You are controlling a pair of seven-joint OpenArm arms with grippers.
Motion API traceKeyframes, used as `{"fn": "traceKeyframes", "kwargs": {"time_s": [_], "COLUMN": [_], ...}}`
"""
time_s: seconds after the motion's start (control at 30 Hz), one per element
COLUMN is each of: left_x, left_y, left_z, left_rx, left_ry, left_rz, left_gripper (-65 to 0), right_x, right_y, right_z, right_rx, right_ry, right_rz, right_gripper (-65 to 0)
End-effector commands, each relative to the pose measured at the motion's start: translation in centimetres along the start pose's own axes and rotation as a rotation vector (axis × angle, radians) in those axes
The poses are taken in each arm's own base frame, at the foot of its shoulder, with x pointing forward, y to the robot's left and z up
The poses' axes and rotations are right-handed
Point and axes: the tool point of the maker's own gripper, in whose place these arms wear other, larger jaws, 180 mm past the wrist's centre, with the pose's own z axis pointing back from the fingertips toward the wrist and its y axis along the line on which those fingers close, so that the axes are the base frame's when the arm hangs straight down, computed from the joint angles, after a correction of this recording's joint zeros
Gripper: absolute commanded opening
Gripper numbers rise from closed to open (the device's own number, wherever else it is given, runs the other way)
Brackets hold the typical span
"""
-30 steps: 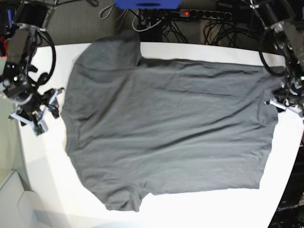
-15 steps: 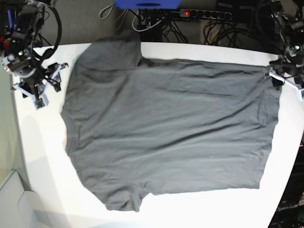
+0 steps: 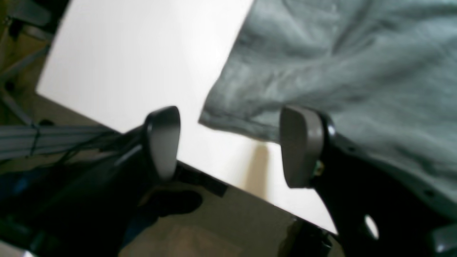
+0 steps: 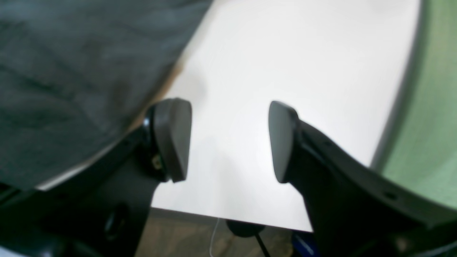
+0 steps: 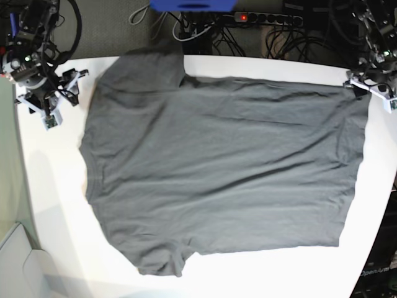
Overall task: Layout the t-shirt on the table in an organized manner, then fold the t-shirt properly
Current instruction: 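Release the edges and move both grippers to the shirt's shoulder corners, then grasp the shoulder corners of the grey shirt with both grippers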
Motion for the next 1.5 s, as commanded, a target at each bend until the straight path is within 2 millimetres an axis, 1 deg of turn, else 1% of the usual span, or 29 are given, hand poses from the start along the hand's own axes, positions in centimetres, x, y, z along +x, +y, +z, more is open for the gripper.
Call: {"fn": "traceKeyframes", "kwargs": {"time_s": [0.0, 0.1, 0.2, 0.3, 0.53, 0.6, 0.63, 0.67, 0.7, 0.77, 0.8, 0.87, 0.9, 1.03, 1.1, 1.2, 1.23, 1.37, 1.47], "left_x": [1.8, 1.3, 0.9, 1.1, -1.4, -1.7, -1.8, -1.9, -1.9, -2.0, -2.0, -2.0, -2.1, -2.0, -2.0, -2.2, -2.2, -2.3, -2.5], "left_y": [0.3, 0.5, 0.5, 0.3, 0.3, 0.3, 0.3, 0.3, 0.3, 0.3, 0.3, 0.2, 0.2, 0.1, -0.8, -1.6, -1.8, -2.1, -3.0], "left_z": [-0.1, -0.9, -1.3, -1.9, -3.3, -3.4, -3.5, -3.5, -3.5, -3.5, -3.5, -3.5, -3.5, -3.5, -3.7, -3.8, -3.8, -3.9, -4.0], "left_rx": [0.008, 0.009, 0.009, 0.004, -0.001, -0.001, -0.001, -0.001, -0.001, -0.002, -0.002, -0.003, -0.004, -0.004, -0.023, -0.042, -0.045, -0.051, -0.07], "left_ry": [-0.053, -0.033, -0.016, -0.014, 0.062, 0.07, 0.074, 0.077, 0.077, 0.079, 0.079, 0.08, 0.08, 0.079, 0.084, 0.093, 0.093, 0.094, 0.102], "left_rz": [-0.003, 0.021, 0.026, 0.042, 0.081, 0.083, 0.085, 0.086, 0.086, 0.088, 0.088, 0.089, 0.09, 0.09, 0.069, 0.048, 0.046, 0.045, 0.026], "left_gripper": [-22.5, -22.5, -22.5, -22.5, -22.9, -23.8, -26.4, -30.8, -36.3, -49.2, -54.1, -61.9, -63.7, -64.7, -64.9, -64.9, -64.9, -64.9, -64.9], "right_x": [1.1, 0.4, 0.2, 0.1, 0.1, 0.1, 0.3, 0.3, -0.2, -0.4, -0.6, -1.0, -1.4, -3.9, -4.8, -4.5, -4.1, -2.1, -0.9], "right_y": [-0.7, -0.4, -0.4, -0.3, -0.5, -0.5, -0.4, -0.3, 0.0, -0.1, 0.0, 0.4, 0.6, 1.8, 2.4, 3.9, 4.4, 5.2, 6.1], "right_z": [0.4, 0.5, 0.5, 0.5, 0.6, 0.7, 0.8, 1.0, 1.1, 1.8, 1.9, 2.1, 2.1, 2.1, 2.4, 2.5, 2.6, 3.0, 3.2], "right_rx": [-0.018, -0.011, -0.011, -0.011, -0.013, -0.015, -0.017, -0.019, -0.017, -0.037, -0.04, -0.041, -0.04, -0.023, -0.005, 0.07, 0.101, 0.195, 0.258], "right_ry": [-0.039, -0.025, -0.02, -0.019, -0.015, -0.013, -0.017, -0.018, -0.005, 0.001, 0.004, 0.018, 0.035, 0.15, 0.206, 0.191, 0.165, 0.062, 0.004], "right_rz": [0.008, 0.007, 0.01, 0.01, 0.011, 0.013, 0.015, 0.018, 0.009, -0.017, -0.03, -0.06, -0.075, -0.131, -0.144, -0.172, -0.186, -0.212, -0.24], "right_gripper": [-29.8, -29.8, -29.8, -29.9, -30.0, -29.9, -30.0, -30.0, -30.1, -30.1, -30.0, -29.9, -29.8, -29.7, -29.7, -28.3, -27.7, -27.4, -27.3]}}
